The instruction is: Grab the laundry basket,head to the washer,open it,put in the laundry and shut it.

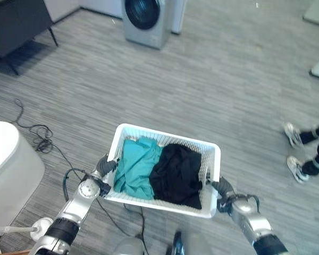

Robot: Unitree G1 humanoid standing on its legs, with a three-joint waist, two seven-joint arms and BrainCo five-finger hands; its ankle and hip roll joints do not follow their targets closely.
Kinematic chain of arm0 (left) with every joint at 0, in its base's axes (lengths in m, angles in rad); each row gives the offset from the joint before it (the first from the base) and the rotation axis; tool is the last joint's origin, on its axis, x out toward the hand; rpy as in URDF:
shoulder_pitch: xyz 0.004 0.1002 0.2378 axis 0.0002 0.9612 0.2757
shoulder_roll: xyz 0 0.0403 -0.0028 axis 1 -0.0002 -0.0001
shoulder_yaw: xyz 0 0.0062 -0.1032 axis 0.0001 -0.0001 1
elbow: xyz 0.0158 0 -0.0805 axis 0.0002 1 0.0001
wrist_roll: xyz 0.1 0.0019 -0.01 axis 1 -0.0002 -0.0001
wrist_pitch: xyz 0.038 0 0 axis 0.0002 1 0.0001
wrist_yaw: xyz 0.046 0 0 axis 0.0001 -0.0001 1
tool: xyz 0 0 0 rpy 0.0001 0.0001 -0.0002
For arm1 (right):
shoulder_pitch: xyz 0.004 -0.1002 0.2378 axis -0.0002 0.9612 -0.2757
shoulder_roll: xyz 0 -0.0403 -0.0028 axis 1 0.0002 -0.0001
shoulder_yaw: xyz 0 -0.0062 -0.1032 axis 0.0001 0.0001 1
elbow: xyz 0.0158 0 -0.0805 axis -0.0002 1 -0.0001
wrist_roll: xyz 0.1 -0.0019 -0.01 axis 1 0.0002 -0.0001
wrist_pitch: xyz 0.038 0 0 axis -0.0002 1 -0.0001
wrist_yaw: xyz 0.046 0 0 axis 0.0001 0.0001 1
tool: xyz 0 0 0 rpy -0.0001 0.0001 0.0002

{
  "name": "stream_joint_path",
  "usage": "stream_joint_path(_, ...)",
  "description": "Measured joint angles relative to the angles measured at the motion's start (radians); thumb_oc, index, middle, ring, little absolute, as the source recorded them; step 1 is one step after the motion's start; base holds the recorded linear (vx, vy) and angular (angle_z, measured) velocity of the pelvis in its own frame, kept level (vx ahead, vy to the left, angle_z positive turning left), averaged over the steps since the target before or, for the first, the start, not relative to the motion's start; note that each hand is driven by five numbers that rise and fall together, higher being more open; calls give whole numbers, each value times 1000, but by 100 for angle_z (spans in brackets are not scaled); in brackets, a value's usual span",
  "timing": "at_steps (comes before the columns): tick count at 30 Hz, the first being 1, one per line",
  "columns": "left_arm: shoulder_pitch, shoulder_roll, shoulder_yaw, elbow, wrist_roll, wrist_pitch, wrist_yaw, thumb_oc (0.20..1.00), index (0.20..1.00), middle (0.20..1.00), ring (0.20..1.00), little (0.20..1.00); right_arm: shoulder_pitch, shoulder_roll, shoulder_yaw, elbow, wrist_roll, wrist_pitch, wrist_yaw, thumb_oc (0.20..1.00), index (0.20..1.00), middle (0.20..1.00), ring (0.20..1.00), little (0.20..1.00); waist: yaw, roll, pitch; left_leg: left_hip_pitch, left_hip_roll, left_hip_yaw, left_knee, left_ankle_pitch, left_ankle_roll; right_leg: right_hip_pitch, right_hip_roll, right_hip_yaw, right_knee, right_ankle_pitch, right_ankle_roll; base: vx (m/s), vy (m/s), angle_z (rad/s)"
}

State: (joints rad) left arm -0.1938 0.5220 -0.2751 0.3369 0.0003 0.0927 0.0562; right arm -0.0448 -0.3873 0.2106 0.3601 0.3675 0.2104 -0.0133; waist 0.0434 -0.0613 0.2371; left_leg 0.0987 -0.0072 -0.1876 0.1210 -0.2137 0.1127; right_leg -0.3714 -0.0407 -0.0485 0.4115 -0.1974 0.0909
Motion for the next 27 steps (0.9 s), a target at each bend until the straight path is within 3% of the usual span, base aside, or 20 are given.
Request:
stream_joint_path(3, 4, -43, -15, 37, 2, 0, 0, 200, 200, 200, 200, 200, 38, -10, -8, 2, 2, 1, 0, 200, 200, 200, 200, 200, -11, -23, -34, 69, 3, -60, -22, -68, -46, -40, -47, 131, -277, 122, 39, 569, -217, 79)
stream_joint_path(4, 4, -44, -21, 41, 4, 1, 0, 200, 200, 200, 200, 200, 45, -10, -11, 3, 2, 1, 0, 200, 200, 200, 200, 200, -12, -24, -34, 91, 12, -84, -28, -84, -54, -37, -66, 114, -297, 106, 49, 555, -233, 95)
stream_joint_path(5, 9, -65, -21, 66, 11, 0, 3, 200, 200, 200, 200, 200, 48, -12, -13, 10, 2, 3, 0, 200, 200, 200, 200, 200, -4, 4, -42, 152, 65, -105, -67, -115, -80, -36, -73, 25, -245, 161, 76, 577, -296, 69)
stream_joint_path(6, 12, -85, -22, 82, 12, 9, 5, 200, 200, 200, 200, 200, 44, -15, -18, 27, 2, 4, 0, 200, 200, 200, 200, 200, -1, 41, -58, 165, 110, -98, -65, -120, -121, -42, -59, -54, -186, 181, 79, 596, -345, 60)
stream_joint_path(7, 11, -85, -20, 81, 14, 9, 5, 200, 200, 200, 200, 200, 35, -16, -15, 34, 2, 5, 0, 200, 200, 200, 200, 200, 2, 39, -57, 159, 112, -84, -36, -102, -151, -46, -61, -64, -154, 198, 56, 618, -360, 69)
stream_joint_path(8, 16, -99, -21, 80, 19, 9, 5, 200, 200, 200, 200, 200, 37, -29, -15, 37, 3, 5, 2, 200, 200, 200, 200, 200, -7, 37, -59, 163, 121, -83, 8, -40, -205, -29, -56, -76, -93, 222, 10, 597, -343, 71)
stream_joint_path(10, 30, -121, -24, 80, 19, 9, 6, 200, 200, 200, 200, 200, 33, -50, -15, 43, 6, 6, 7, 200, 200, 200, 200, 200, -8, 55, -79, 176, 143, -76, 89, 21, -224, 5, -31, -92, -40, 188, -46, 433, -331, 34)
stream_joint_path(11, 33, -123, -23, 77, 19, 7, 7, 200, 200, 200, 200, 200, 31, -53, -21, 39, 7, 6, 7, 200, 200, 200, 200, 200, -5, 63, -86, 144, 152, -66, 183, 14, -232, 39, -16, -103, -54, 183, -72, 270, -327, -12)
stream_joint_path(12, 33, -137, -25, 87, 18, -5, 8, 200, 200, 200, 200, 200, 37, -54, -22, 43, 13, 0, 9, 200, 200, 200, 200, 200, -7, 66, -92, 113, 152, -77, 246, 69, -222, 59, 19, -115, -52, 161, -98, 426, -634, 27)
stream_joint_path(13, -6, -138, -34, 98, 18, -11, 6, 200, 200, 200, 200, 200, 50, -58, -55, 25, 16, -7, 13, 200, 200, 200, 200, 200, -25, 70, -93, -56, 178, 0, 607, 113, -182, 90, 25, -136, -71, 167, -141, 227, -436, 24)
stream_joint_path(14, -4, -130, -40, 98, 17, -16, 6, 200, 200, 200, 200, 200, 43, -59, -51, 36, 26, -6, 15, 200, 200, 200, 200, 200, -23, 55, -95, -126, 162, 21, 735, 291, -163, 123, 60, -113, -95, 157, -190, 417, -627, -4)
stream_joint_path(15, -4, -119, -45, 95, 12, -17, 4, 200, 200, 200, 200, 200, 30, -57, -43, 44, 28, -5, 12, 200, 200, 200, 200, 200, -5, 36, -85, -189, 180, 112, 860, 308, -126, 153, 82, -99, -115, 156, -209, 262, -318, -54)
stream_joint_path(16, -3, -105, -45, 94, 7, -16, 4, 200, 200, 200, 200, 200, 24, -54, -32, 43, 28, -4, 10, 200, 200, 200, 200, 200, -1, 18, -79, -204, 183, 152, 878, 279, -102, 173, 89, -94, -124, 162, -211, 277, -246, -48)
stream_joint_path(18, -14, -80, -46, 93, 4, -15, -1, 200, 200, 200, 200, 200, 17, -57, -4, 38, 29, -5, 5, 200, 200, 200, 200, 200, -9, -21, -64, -265, 189, 204, 861, 209, -116, 227, 98, -114, -153, 165, -225, 193, -70, -16)
stream_joint_path(19, -12, -64, -46, 77, -1, -14, 0, 200, 200, 200, 200, 200, 11, -52, 2, 27, 29, -2, -8, 200, 200, 200, 200, 200, 6, -44, -57, -305, 190, 259, 747, 150, -128, 272, 106, -91, -203, 137, -239, 230, -13, -14)
stream_joint_path(20, -17, -64, -45, 75, -1, -13, 2, 200, 200, 200, 200, 200, 11, -55, 0, 19, 29, -2, -10, 200, 200, 200, 200, 200, 6, -49, -57, -314, 188, 285, 675, 137, -129, 281, 101, -98, -218, 161, -240, 258, 1, -9)
stream_joint_path(21, -25, -63, -45, 74, -3, -11, 5, 200, 200, 200, 200, 200, -3, -62, -1, 11, 29, 1, -10, 200, 200, 200, 200, 200, 11, -44, -40, -330, 166, 316, 506, 134, -129, 325, 98, -89, -256, 142, -220, 264, 36, 9)
stream_joint_path(23, -44, -61, -44, 75, -3, -10, 11, 200, 200, 200, 200, 200, -19, -78, 11, 4, 29, 3, -12, 200, 200, 200, 200, 200, 34, -30, -27, -309, 134, 340, 175, 162, -159, 368, 92, -92, -285, 145, -200, 285, 55, 2)
stream_joint_path(25, -52, -56, -39, 78, -3, -9, 19, 200, 200, 200, 200, 200, -40, -81, 20, 6, 28, 3, -15, 200, 200, 200, 200, 200, 46, -4, -19, -290, 131, 313, -42, 222, -190, 418, 112, -89, -317, 153, -196, 304, 39, -6)
stream_joint_path(27, -55, -56, -37, 78, -22, -8, 26, 200, 200, 200, 200, 200, -54, -80, 21, 7, 28, 3, -21, 200, 200, 200, 200, 200, 74, 21, -16, -294, 130, 267, -131, 261, -198, 447, 126, -76, -335, 133, -196, 321, 30, -14)
